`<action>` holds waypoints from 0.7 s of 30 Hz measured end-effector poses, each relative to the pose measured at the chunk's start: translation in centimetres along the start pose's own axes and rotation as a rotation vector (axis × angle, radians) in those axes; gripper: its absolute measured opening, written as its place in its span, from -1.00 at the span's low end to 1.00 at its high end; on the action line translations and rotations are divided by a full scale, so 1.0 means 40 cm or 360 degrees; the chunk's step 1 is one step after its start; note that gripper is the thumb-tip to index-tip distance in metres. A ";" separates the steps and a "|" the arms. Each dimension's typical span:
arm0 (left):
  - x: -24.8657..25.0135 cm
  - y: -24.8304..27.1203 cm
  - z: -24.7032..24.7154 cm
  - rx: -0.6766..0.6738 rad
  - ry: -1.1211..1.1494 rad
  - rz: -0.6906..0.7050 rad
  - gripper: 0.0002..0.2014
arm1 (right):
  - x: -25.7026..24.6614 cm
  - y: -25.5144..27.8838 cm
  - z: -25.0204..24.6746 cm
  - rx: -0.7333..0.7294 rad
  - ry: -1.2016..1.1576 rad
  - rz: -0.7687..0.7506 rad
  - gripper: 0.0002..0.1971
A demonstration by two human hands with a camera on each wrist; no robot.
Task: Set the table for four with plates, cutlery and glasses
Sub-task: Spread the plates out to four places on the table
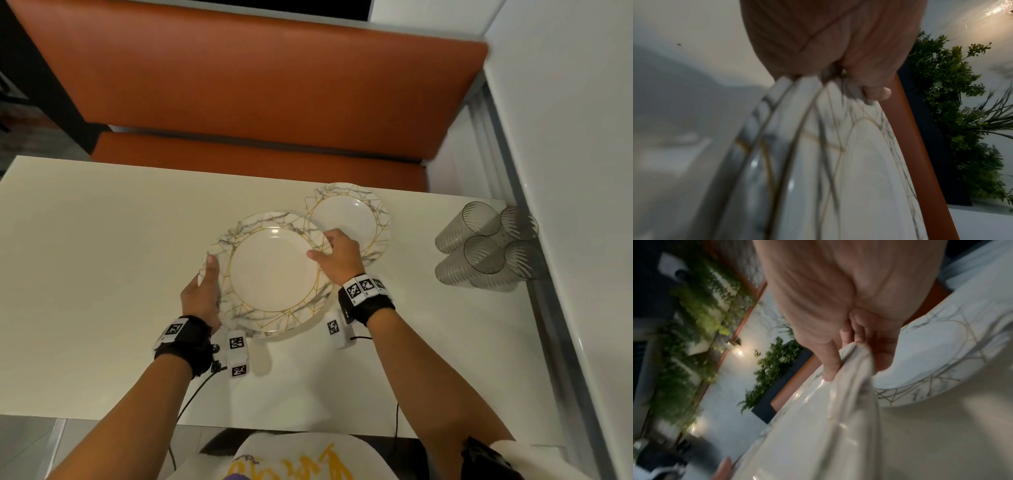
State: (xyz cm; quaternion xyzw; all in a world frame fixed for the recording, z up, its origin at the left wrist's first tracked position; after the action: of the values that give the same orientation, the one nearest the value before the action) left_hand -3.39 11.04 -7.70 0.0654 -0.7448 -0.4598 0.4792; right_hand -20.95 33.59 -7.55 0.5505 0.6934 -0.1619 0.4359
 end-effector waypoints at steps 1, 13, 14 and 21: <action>-0.007 -0.002 -0.011 -0.0020 0.0008 0.0016 -0.51 | 0.004 0.012 -0.006 0.0031 -0.0042 0.0056 -0.41; -0.046 -0.074 -0.192 0.0024 -0.0167 0.0305 -0.43 | 0.222 0.289 -0.093 0.0820 -0.0456 0.0497 -0.57; -0.051 -0.072 -0.210 0.0033 -0.0210 0.0326 -0.39 | 0.249 0.321 -0.085 0.0866 -0.0460 0.0545 -0.57; -0.108 -0.088 -0.324 0.0070 -0.0300 0.0258 -0.18 | 0.368 0.508 0.024 0.1087 -0.0506 0.0765 -0.57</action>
State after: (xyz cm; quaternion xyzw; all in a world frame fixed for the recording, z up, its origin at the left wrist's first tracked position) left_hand 7.73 3.31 -11.63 -0.0282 -0.7992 -0.4073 0.4411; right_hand -2.36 49.00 -14.43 0.7767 0.3768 -0.3584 0.3555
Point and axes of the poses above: each hand's wrist, its own y-axis away from the middle knuckle, its own z-axis out of the palm, x = y × z, the point moved 3 cm from there along -y, towards the middle knuckle, and after that the axes turned 8 degrees about -z, right-handed, at the moved point
